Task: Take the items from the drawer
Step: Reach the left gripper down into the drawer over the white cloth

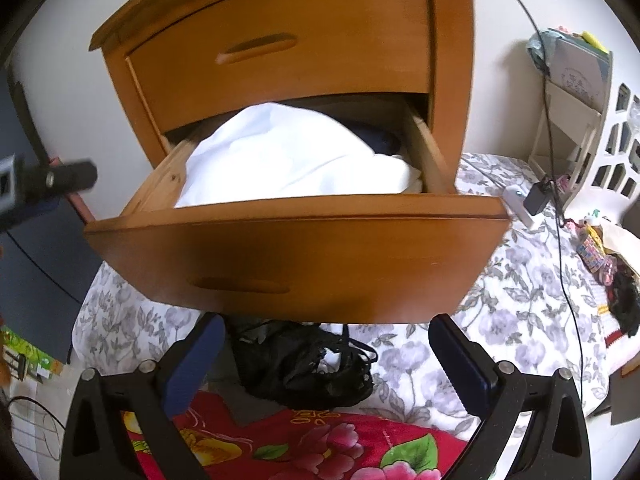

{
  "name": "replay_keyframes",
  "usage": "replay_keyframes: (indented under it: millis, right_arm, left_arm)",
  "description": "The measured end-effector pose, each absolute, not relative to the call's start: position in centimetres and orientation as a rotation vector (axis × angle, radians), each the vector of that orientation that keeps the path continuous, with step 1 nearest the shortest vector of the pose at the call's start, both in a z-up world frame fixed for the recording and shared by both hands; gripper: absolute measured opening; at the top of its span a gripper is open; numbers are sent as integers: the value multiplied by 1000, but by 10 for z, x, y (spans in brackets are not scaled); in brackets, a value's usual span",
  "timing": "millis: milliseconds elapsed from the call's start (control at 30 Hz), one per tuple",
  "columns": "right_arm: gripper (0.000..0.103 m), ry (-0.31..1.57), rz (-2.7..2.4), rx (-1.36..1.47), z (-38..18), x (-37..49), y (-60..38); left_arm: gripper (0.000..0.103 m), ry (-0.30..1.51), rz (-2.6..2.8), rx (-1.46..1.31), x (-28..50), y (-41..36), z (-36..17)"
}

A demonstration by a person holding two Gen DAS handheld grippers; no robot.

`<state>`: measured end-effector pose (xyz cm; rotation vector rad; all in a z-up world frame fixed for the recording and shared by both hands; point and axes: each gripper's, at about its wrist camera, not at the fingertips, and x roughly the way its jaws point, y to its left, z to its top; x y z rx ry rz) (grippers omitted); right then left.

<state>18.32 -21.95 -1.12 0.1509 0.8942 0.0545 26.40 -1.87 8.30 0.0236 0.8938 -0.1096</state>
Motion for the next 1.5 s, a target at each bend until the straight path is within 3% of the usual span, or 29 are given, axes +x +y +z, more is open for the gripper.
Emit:
replay_keyframes:
  millis: [700, 1500]
  right_arm:
    - [103, 910, 52, 187, -22, 186, -231]
    - [103, 938, 70, 210, -32, 192, -232]
  left_arm:
    - [99, 1196, -83, 8, 359, -48, 35]
    - [98, 1323, -55, -47, 408, -68, -20]
